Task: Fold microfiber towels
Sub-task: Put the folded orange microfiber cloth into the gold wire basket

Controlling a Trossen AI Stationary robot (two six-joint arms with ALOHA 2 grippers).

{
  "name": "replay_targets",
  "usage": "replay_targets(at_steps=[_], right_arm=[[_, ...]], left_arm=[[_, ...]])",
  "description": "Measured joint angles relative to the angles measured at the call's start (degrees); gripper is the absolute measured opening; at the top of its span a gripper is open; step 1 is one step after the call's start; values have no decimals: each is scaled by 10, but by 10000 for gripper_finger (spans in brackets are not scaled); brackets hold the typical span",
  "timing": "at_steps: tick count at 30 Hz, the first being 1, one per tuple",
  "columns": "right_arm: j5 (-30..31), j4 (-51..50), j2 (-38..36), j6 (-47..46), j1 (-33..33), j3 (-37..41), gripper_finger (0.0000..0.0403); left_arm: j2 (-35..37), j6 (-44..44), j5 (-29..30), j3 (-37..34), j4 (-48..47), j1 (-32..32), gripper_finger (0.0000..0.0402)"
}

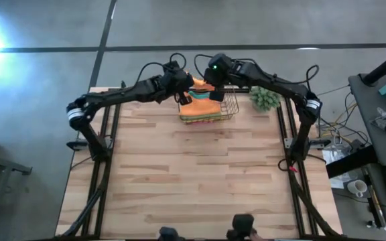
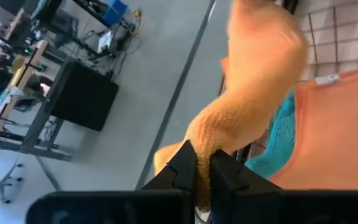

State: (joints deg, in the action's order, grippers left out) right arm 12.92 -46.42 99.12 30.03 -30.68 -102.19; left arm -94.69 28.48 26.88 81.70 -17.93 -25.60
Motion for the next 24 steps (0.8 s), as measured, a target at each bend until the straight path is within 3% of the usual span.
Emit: replay_targets(at_steps=[12, 24], right_arm=[[-123, 96, 2, 56, -79, 80, 8], [-186, 116, 4, 75, -86, 149, 8]], left_arm=[[-58, 6, -73, 1, 1, -20, 2], [-57, 0, -95, -1, -67, -22, 2]])
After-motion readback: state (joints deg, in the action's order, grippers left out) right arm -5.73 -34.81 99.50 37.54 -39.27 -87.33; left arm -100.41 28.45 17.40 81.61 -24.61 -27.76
